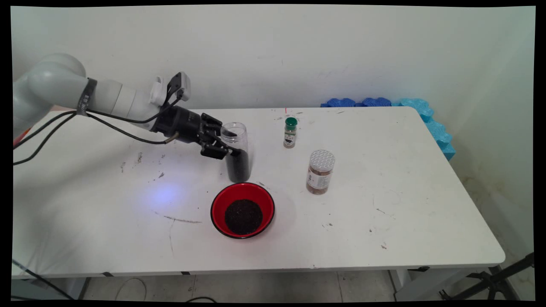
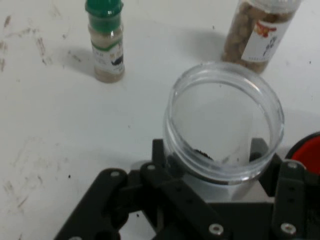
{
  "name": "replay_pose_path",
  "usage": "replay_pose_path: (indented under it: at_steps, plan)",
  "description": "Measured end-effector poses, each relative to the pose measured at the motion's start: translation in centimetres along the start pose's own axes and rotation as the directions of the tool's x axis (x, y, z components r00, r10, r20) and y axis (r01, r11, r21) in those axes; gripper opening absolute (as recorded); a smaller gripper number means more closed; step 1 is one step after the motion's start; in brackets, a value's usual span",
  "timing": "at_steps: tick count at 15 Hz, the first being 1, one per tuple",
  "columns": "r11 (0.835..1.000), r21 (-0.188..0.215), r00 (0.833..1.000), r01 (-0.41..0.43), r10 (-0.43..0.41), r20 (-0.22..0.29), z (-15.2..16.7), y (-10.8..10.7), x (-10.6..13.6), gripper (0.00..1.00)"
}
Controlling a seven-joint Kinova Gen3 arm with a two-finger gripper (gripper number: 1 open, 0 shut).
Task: Pour the black seasoning powder in the red bowl
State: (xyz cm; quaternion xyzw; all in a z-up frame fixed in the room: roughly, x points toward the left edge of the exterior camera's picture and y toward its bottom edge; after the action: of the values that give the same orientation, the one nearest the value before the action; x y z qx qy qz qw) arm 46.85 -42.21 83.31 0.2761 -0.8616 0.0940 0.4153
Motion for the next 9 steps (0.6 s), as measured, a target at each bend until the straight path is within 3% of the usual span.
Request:
replay_pose_path:
  at_steps: [5,9]
  plan:
    - [1.000,-0.005,1.000,-0.002,0.002,-0.005,-0.8,-0.2,0.3,0.00]
    - [0.999,0.006,0.999,-0.043,0.043,0.010,-4.1,-0.8,1.3,0.00]
